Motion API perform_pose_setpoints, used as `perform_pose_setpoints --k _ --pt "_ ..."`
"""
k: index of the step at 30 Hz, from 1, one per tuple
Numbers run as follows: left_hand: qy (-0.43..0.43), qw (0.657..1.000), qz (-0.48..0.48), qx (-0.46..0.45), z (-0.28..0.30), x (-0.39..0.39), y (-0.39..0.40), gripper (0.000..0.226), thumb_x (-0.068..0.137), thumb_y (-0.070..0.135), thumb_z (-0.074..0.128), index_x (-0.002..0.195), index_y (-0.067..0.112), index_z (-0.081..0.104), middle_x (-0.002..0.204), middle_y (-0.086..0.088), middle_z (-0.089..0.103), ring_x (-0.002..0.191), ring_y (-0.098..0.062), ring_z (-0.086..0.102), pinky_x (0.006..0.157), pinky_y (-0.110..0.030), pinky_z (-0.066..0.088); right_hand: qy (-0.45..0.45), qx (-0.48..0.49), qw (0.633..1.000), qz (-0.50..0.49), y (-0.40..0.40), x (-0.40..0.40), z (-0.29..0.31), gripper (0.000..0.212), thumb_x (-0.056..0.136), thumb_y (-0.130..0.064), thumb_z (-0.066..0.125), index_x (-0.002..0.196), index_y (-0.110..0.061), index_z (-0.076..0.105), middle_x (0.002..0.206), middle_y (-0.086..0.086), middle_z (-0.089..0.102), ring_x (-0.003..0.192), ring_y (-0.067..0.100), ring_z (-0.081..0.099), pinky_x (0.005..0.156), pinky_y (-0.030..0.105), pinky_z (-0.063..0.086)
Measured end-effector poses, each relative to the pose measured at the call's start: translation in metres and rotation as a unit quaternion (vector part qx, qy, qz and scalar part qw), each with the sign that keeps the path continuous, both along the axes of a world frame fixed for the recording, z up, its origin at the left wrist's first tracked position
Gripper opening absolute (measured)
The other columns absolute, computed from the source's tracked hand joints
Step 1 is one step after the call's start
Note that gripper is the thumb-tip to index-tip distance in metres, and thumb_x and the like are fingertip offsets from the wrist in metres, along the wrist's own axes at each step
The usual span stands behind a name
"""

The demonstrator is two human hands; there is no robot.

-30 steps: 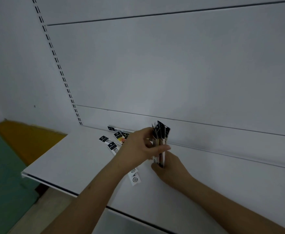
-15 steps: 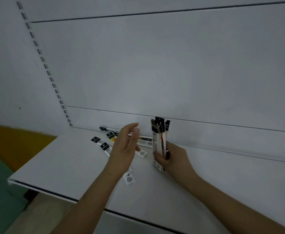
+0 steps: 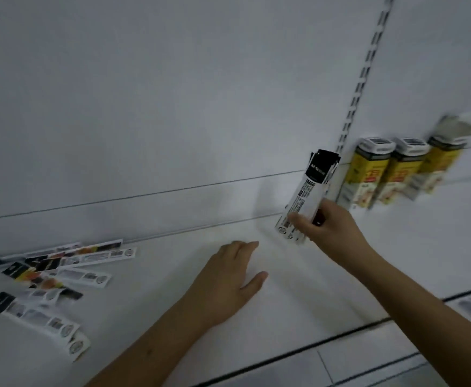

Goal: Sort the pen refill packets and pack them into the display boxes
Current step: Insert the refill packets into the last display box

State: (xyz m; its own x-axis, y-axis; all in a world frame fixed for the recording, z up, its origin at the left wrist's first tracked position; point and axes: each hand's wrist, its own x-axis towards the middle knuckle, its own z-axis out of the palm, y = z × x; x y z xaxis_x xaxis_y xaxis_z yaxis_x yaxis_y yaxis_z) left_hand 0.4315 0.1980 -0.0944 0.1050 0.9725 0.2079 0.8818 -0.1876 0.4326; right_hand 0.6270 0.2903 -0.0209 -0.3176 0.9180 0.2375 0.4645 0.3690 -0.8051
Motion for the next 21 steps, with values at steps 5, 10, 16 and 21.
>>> perform_pose_setpoints --k 5,10,16,21 --pt "-0.066 0.996 -0.062 -0.008 0.006 0.08 0.048 0.058 0.097 0.053 0.044 0.149 0.029 0.031 0.144 0.012 0.039 0.13 -0.004 0.035 0.108 -0.02 0.03 0.013 -0.013 0.997 -0.081 0.018 0.094 0.012 0.012 0.089 -0.03 0.068 0.1 -0.03 0.063 0.088 -0.012 0.069 0.064 0.002 0.063 0.056 0.018 0.052" --pt "-0.104 0.989 -0.103 -0.001 0.016 0.168 0.091 0.055 0.097 0.051 0.046 0.147 0.031 0.033 0.143 0.016 0.039 0.13 0.0 0.034 0.101 -0.013 0.027 0.03 -0.026 0.991 -0.13 0.045 0.191 0.022 0.022 0.09 -0.032 0.066 0.11 -0.023 0.066 0.097 -0.005 0.072 0.064 0.007 0.066 0.06 0.023 0.057" --pt "-0.134 0.987 -0.089 0.012 0.021 0.271 0.159 0.048 0.098 0.045 0.049 0.143 0.036 0.036 0.138 0.019 0.04 0.127 0.004 0.039 0.104 -0.018 0.035 0.091 -0.027 0.988 -0.12 0.107 0.303 0.03 0.009 0.092 -0.028 0.064 0.098 -0.033 0.067 0.093 -0.008 0.074 0.072 0.016 0.07 0.069 0.029 0.06" --pt "-0.194 0.979 -0.014 0.053 0.025 0.351 0.23 0.046 0.095 0.033 0.058 0.139 0.03 0.043 0.129 0.014 0.044 0.122 -0.003 0.046 0.101 -0.022 0.04 0.18 -0.042 0.981 -0.063 0.17 0.37 0.039 0.019 0.09 -0.017 0.067 0.108 -0.014 0.071 0.096 0.0 0.077 0.078 0.018 0.072 0.072 0.032 0.06"
